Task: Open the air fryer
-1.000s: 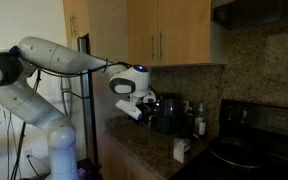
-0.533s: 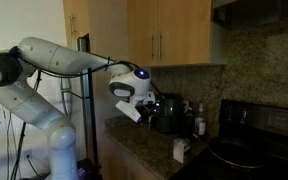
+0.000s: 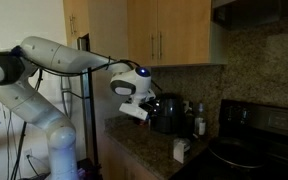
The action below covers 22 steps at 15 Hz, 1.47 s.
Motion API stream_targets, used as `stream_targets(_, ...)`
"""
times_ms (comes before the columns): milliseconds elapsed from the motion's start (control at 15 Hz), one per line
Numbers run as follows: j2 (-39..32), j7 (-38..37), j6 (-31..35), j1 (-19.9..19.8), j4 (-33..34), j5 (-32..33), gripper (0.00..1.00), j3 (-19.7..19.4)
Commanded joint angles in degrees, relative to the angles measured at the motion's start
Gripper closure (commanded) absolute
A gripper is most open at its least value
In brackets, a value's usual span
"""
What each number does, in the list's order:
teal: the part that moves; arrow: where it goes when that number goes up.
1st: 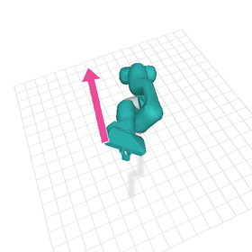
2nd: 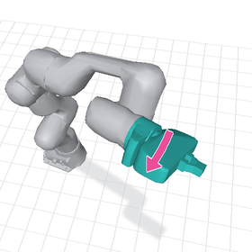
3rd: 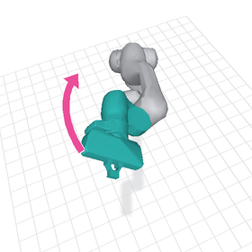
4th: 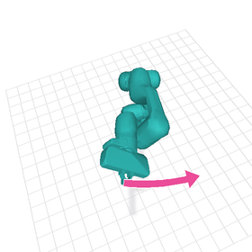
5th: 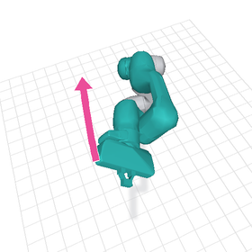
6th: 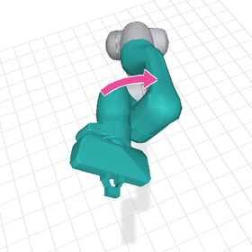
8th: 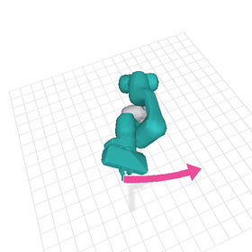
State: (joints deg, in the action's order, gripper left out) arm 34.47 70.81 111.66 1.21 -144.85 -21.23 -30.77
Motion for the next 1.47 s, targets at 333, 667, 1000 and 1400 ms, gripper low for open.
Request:
stream_targets(333, -1.8, 12.8, -0.6, -2.2, 0.2, -10.3, 0.00, 1.0)
stream_targets(667, -1.1, 23.2, 2.7, -0.2, -0.8, -16.4, 0.00, -0.6)
stream_targets(1000, -12.7, 38.6, 15.9, 23.9, 8.9, -43.5, 0.00, -12.4)
stream_targets(1400, -22.0, 48.6, 6.0, 11.6, 10.3, -57.9, 0.00, -0.8)
